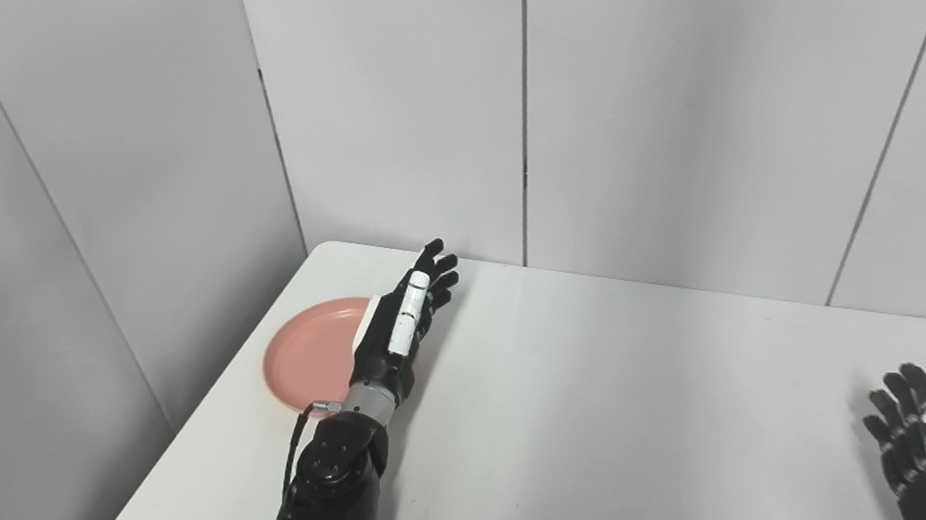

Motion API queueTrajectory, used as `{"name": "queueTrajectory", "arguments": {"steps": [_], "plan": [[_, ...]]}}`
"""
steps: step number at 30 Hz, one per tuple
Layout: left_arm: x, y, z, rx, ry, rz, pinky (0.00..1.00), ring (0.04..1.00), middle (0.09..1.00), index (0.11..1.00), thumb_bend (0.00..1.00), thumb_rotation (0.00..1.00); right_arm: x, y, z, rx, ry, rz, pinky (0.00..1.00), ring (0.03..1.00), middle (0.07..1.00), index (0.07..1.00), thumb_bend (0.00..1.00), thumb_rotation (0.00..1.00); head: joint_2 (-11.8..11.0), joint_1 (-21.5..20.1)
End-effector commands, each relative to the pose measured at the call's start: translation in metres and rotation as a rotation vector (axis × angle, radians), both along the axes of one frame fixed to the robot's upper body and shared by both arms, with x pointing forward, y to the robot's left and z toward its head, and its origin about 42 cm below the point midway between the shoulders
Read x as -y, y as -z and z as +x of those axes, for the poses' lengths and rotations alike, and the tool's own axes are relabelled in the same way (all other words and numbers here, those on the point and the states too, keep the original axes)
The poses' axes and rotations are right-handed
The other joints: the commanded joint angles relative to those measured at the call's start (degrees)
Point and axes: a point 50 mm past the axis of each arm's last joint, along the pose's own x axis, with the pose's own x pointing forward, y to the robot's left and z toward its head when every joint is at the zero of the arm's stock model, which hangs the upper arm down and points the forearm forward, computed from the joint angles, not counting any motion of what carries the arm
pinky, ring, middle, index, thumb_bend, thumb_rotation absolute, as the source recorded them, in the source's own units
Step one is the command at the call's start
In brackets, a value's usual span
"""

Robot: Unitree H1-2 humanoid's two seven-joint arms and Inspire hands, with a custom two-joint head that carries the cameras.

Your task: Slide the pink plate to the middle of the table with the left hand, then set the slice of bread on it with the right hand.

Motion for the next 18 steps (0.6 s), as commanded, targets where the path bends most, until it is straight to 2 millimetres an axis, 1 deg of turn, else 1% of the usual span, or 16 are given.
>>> {"name": "queueTrajectory", "arguments": {"steps": [1,4,6,9,18], "plan": [[-0.018,-0.033,0.014,0.118,-0.023,0.025,0.95,0.908,0.900,0.908,0.66,0.97,-0.001,-0.013,0.007,0.080,-0.013,0.016,1.00,0.985,0.989,0.999,0.49,0.93,-0.13,0.19],[-0.035,-0.033,0.017,0.123,-0.054,0.005,0.92,0.907,0.899,0.904,0.66,0.94,-0.002,-0.012,0.008,0.077,-0.012,0.018,1.00,0.977,0.984,0.992,0.46,0.94,-0.28,0.34],[-0.048,-0.033,0.019,0.129,-0.079,0.018,0.90,0.896,0.891,0.898,0.63,0.95,-0.003,-0.011,0.008,0.075,-0.013,0.023,1.00,0.976,0.984,0.991,0.45,0.94,-0.36,0.34],[-0.066,-0.033,0.019,0.122,-0.118,0.035,0.87,0.886,0.882,0.885,0.63,0.94,-0.003,-0.010,0.010,0.077,-0.011,0.021,1.00,0.969,0.978,0.988,0.45,0.95,-0.51,0.38],[-0.102,-0.036,0.019,0.123,-0.217,0.053,0.81,0.842,0.853,0.871,0.64,0.93,-0.001,-0.009,0.012,0.091,-0.016,0.022,0.99,0.970,0.981,0.994,0.45,0.95,-0.55,0.65]]}}
